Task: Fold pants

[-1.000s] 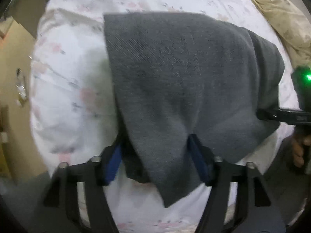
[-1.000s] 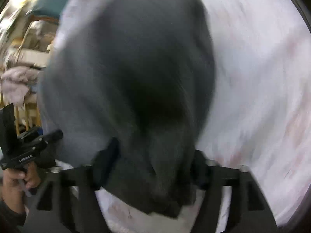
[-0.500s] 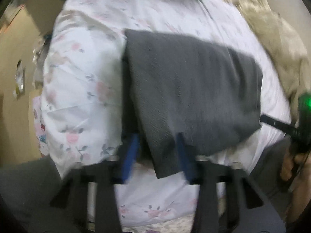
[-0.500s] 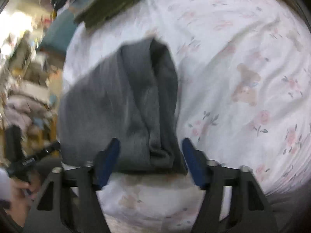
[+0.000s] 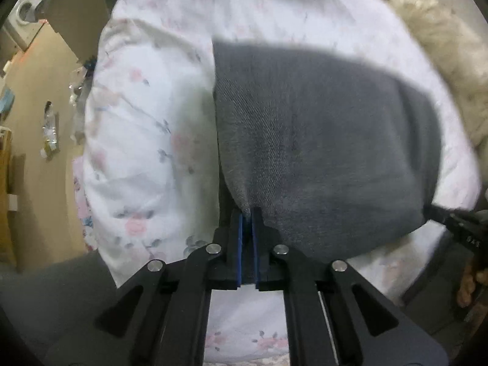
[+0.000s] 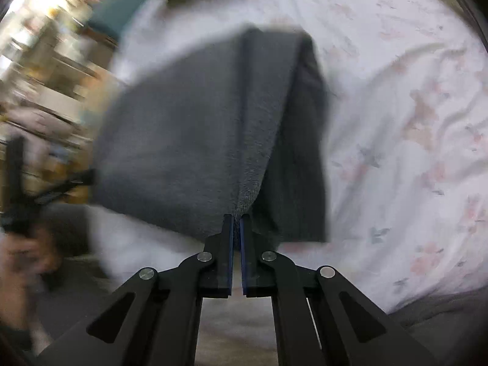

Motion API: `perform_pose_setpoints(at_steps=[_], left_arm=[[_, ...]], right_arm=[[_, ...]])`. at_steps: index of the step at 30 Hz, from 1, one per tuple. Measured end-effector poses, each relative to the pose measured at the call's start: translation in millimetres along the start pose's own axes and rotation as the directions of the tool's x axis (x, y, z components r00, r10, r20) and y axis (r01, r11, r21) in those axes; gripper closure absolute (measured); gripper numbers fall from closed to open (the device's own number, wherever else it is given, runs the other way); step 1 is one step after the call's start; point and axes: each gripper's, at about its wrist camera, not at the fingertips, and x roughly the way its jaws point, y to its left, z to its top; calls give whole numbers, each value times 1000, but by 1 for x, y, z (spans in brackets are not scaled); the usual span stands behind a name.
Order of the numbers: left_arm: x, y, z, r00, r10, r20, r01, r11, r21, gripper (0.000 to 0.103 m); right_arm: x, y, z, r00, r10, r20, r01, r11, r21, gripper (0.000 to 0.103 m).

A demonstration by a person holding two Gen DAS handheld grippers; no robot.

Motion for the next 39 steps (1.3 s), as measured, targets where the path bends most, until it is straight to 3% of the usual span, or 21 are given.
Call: perform_pose_setpoints(at_steps=[2, 3, 4, 5, 6, 8, 9, 13, 16, 18, 20, 21, 22, 23, 25, 26, 29, 30, 32, 36, 39], left_arm=[[0, -6, -1, 999, 44, -7, -44, 999, 29, 93], [-5, -3, -1, 999, 44, -3, -44, 999, 27, 76], [-10, 2, -1, 999, 34, 0, -34, 999, 1, 49], [-18, 11, 0, 999, 28, 22, -27, 998, -49, 42], [-28, 18, 1, 998, 22, 64, -16, 996, -87, 41], [-41, 23, 11, 992, 28, 120, -16, 995, -101, 41], [-47, 23, 18, 989, 24, 148, -9, 995, -100, 41], [-44, 22, 64, 985, 6, 174, 11, 995, -95, 41], [-20, 27, 102, 990, -3, 138, 19, 994, -111, 41], [-1, 29, 114, 992, -40, 118, 53, 992, -112, 44], [14, 33, 118, 986, -135, 97, 149, 977, -156, 94], [21, 34, 119, 986, -151, 74, 161, 973, -163, 101], [22, 31, 118, 989, -133, 70, 142, 979, -148, 102], [21, 26, 118, 991, -106, 78, 115, 987, -112, 102], [16, 22, 118, 990, -90, 113, 98, 993, -68, 102], [15, 21, 119, 988, -93, 123, 101, 993, -59, 102], [19, 29, 122, 992, -14, 129, 25, 996, -84, 101], [21, 33, 123, 991, 44, 124, -30, 993, -112, 101], [16, 40, 121, 990, 37, 138, -15, 988, -157, 101], [-23, 33, 105, 958, 57, 282, -12, 987, -160, 101], [-42, 3, 92, 927, -32, 373, 53, 998, -44, 101]], right_arm=[[-1, -2, 3, 1000, -13, -10, 13, 1000, 17, 92], [-7, -8, 4, 1000, 8, -6, -8, 999, 44, 90], [-16, -17, 5, 997, 78, -1, -77, 993, 91, 88], [-24, -25, 7, 990, 138, 15, -139, 981, 133, 84], [-33, -32, 11, 984, 173, 46, -178, 971, 160, 80], [-51, -41, 22, 976, 181, 124, -200, 966, 164, 39], [-64, -45, 33, 969, 158, 190, -189, 970, 156, 35], [-76, -48, 73, 949, 165, 270, -206, 969, 133, 39], [-53, -55, 111, 967, 82, 239, -129, 974, 187, 39], [-23, -63, 129, 965, 188, 182, -229, 943, 240, 40], [-4, -60, 131, 948, 279, 150, -310, 919, 245, 67], [-5, -54, 133, 941, 293, 167, -325, 922, 213, 78], [-10, -48, 134, 944, 285, 168, -313, 934, 174, 89], [-13, -44, 135, 949, 267, 169, -290, 948, 133, 93], [-16, -57, 135, 949, 229, 216, -269, 947, 177, 97], [-12, -66, 135, 959, 167, 229, -219, 949, 226, 102], [16, -74, 135, 969, 184, 162, -226, 927, 299, 101], [12, -65, 136, 976, 143, 167, -183, 949, 256, 101], [-5, -50, 133, 977, 69, 202, -108, 976, 190, 94], [-43, -35, 118, 948, -56, 312, 14, 990, 138, 94], [-53, -8, 120, 931, 44, 363, -38, 999, -24, 94]])
